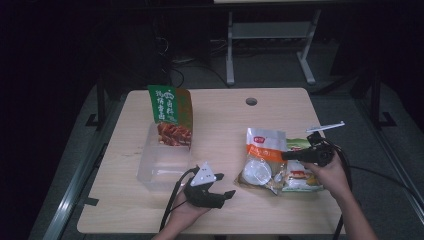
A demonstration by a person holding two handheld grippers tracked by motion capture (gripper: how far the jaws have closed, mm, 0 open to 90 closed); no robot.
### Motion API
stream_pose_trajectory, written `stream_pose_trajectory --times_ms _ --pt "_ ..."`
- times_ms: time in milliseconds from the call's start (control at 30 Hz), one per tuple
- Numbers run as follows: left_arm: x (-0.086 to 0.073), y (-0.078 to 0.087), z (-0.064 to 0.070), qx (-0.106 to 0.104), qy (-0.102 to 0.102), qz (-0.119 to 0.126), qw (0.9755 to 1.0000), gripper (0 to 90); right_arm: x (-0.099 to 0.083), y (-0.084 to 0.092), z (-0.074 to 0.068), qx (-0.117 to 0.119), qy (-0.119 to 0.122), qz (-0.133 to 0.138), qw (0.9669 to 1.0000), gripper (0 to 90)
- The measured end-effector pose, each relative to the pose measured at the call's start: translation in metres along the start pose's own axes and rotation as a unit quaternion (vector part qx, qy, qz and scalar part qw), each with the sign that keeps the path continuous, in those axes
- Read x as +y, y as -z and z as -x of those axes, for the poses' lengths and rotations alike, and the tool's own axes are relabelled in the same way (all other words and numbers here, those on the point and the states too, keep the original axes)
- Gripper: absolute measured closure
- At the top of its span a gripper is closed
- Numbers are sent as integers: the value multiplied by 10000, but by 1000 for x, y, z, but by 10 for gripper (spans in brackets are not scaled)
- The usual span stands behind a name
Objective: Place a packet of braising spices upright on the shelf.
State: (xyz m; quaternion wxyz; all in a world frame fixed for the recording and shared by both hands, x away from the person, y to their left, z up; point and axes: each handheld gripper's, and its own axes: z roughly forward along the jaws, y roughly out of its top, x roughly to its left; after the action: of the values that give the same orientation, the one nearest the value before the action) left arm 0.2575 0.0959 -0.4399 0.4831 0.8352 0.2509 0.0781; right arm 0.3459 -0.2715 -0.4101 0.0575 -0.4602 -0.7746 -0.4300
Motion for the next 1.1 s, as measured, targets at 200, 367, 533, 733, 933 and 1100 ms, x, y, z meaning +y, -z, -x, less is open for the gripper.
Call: stream_pose_trajectory --times_ms 200,367,533,733,933,1100 --pt "4 -3 0 -184 -15 -43 9998 332 5 5 -18 64 333 150 9993 897" --pt "7 -9 -2 -168 14 -111 9998 317 6 8 -34 62 660 208 9976 897" --pt "15 -17 -6 -198 116 -61 9997 296 6 13 -49 48 991 207 9949 897" --pt "23 -29 -13 -230 292 41 9993 276 7 16 -65 192 1412 250 9895 897" --pt "26 -40 -26 -392 476 75 9981 319 9 16 -74 364 1652 225 9853 897" --pt "28 -45 -32 -564 680 45 9961 529 9 15 -79 443 1806 205 9823 897"
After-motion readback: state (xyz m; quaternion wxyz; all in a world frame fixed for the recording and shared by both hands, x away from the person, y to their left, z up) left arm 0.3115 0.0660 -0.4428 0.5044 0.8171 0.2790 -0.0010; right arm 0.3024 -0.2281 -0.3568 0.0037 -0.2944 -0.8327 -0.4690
